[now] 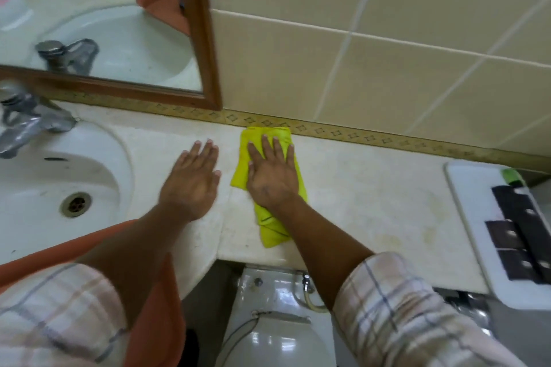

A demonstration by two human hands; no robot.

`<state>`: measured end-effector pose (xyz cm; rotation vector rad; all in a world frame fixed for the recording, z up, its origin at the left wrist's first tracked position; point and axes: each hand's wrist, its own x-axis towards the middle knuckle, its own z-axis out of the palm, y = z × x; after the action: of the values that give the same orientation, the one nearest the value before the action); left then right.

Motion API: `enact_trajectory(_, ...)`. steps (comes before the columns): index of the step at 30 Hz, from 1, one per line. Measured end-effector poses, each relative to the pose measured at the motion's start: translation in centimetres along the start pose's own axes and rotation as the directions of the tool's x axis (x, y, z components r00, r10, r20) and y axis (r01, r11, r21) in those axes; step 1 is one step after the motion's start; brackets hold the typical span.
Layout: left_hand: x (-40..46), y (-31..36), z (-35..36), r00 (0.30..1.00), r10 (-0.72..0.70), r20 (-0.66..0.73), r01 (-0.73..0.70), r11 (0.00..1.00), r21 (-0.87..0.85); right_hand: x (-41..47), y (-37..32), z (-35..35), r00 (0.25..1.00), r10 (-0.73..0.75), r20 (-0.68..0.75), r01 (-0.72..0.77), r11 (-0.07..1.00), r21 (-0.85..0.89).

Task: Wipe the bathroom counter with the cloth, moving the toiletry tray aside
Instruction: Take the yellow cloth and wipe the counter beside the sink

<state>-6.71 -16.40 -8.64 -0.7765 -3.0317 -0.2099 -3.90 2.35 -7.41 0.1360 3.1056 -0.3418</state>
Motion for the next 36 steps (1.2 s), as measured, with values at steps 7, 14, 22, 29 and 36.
enact_trajectory(7, 0.4, 0.1, -0.1, 1.0, 0.0, 0.029, 0.001, 1.0, -0.024, -5.1, 15.1, -2.7, 0.975, 0.221, -0.029, -0.222, 0.974, -0.033)
enact_trajectory(14, 0.5, 0.8, -0.6, 0.997, -0.004, 0.076, 0.008, 0.998, -0.055, -11.8, 28.1, -6.5, 0.953, 0.302, -0.025, -0.303, 0.952, -0.04)
enact_trajectory(22, 0.3, 1.1, -1.0, 0.996, -0.021, 0.083, 0.022, 1.0, -0.01, -18.3, 27.1, -5.6, 0.959, 0.277, -0.063, -0.278, 0.96, -0.014)
enact_trajectory(29, 0.1, 1.4, -1.0, 0.994, -0.042, 0.102, 0.042, 0.999, 0.003, -19.9, 20.8, -4.3, 0.935, 0.352, -0.053, -0.353, 0.935, -0.03)
enact_trajectory(36, 0.1, 1.4, -1.2, 0.997, -0.034, 0.072, 0.035, 0.999, -0.007, -15.9, 5.8, -0.7, 0.992, 0.121, -0.033, -0.121, 0.993, 0.002)
